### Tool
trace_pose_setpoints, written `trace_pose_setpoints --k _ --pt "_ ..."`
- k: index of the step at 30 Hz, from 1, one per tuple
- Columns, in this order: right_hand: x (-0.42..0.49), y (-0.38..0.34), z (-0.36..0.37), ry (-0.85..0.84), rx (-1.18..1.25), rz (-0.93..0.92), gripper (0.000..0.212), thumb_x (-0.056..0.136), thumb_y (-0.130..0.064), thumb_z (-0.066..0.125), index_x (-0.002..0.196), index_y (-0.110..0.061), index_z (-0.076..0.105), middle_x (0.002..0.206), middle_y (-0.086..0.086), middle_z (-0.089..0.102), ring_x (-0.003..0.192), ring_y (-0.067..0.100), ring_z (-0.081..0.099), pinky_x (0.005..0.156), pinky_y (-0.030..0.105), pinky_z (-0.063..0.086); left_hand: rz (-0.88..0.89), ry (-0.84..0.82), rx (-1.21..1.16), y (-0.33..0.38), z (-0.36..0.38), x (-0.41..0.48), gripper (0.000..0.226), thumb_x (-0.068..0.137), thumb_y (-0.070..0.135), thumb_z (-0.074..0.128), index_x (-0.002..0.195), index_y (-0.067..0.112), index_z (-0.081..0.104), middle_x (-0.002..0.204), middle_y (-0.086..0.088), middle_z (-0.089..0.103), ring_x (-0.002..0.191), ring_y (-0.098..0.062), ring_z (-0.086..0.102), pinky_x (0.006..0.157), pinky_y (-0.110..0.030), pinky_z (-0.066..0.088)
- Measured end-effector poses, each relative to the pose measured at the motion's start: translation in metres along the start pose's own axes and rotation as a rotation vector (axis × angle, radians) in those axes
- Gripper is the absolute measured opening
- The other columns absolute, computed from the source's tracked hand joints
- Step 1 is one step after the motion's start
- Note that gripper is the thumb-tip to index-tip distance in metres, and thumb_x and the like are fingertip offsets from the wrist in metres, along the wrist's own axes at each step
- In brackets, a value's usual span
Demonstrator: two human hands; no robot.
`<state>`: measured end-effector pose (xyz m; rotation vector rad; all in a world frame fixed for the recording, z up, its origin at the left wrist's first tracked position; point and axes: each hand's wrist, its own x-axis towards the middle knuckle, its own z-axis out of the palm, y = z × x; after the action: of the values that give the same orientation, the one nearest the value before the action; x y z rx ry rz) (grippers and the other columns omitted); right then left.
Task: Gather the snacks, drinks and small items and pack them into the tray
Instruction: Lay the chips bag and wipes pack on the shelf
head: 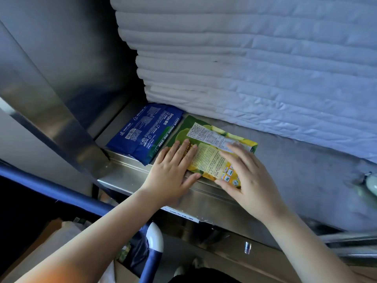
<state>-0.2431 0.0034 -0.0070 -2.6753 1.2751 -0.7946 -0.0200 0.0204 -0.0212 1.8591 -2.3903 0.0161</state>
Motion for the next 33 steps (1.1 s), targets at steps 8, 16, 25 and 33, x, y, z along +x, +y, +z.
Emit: trace_pose_setpoints --k 8,16,25,33 --pt "-0.023 0.007 0.005 0.102 -0.037 -0.157 0.014 0.086 -0.021 0.070 0.098 -0.015 0.071 0.107 -0.002 0.066 0.099 0.017 0.061 0.078 0.035 0.053 0.244 0.199 0.014 -0.006 0.004 -0.016 0.046 0.095 0.034 0.040 0.137 0.016 0.049 0.141 -0.005 0.048 0.128 -0.025 0.048 0.102 -0.044 0.042" --pt "-0.029 0.012 0.003 0.258 -0.057 -0.180 0.006 0.085 -0.010 0.069 0.085 -0.010 0.074 0.083 0.000 0.068 0.076 0.019 0.061 0.063 0.032 0.051 0.452 0.426 0.011 -0.005 0.000 -0.018 0.032 0.098 0.010 0.041 0.120 0.011 0.064 0.117 -0.003 0.066 0.104 -0.021 0.064 0.084 -0.033 0.053" --pt "-0.020 0.015 -0.007 0.437 -0.068 -0.180 0.009 0.085 -0.004 0.069 0.090 -0.009 0.074 0.081 0.003 0.067 0.072 0.022 0.058 0.064 0.033 0.050 0.532 0.587 0.024 -0.001 -0.016 -0.003 0.016 0.098 0.006 0.041 0.110 0.012 0.052 0.106 -0.005 0.067 0.089 -0.024 0.063 0.073 -0.032 0.051" --pt "-0.005 0.013 -0.026 0.586 -0.038 -0.106 0.017 0.087 0.003 0.063 0.094 -0.006 0.074 0.090 0.007 0.069 0.080 0.023 0.058 0.071 0.036 0.050 0.575 0.716 0.050 0.011 -0.054 0.019 0.019 0.095 0.003 0.045 0.108 0.013 0.055 0.119 -0.002 0.051 0.098 -0.023 0.053 0.081 -0.034 0.042"
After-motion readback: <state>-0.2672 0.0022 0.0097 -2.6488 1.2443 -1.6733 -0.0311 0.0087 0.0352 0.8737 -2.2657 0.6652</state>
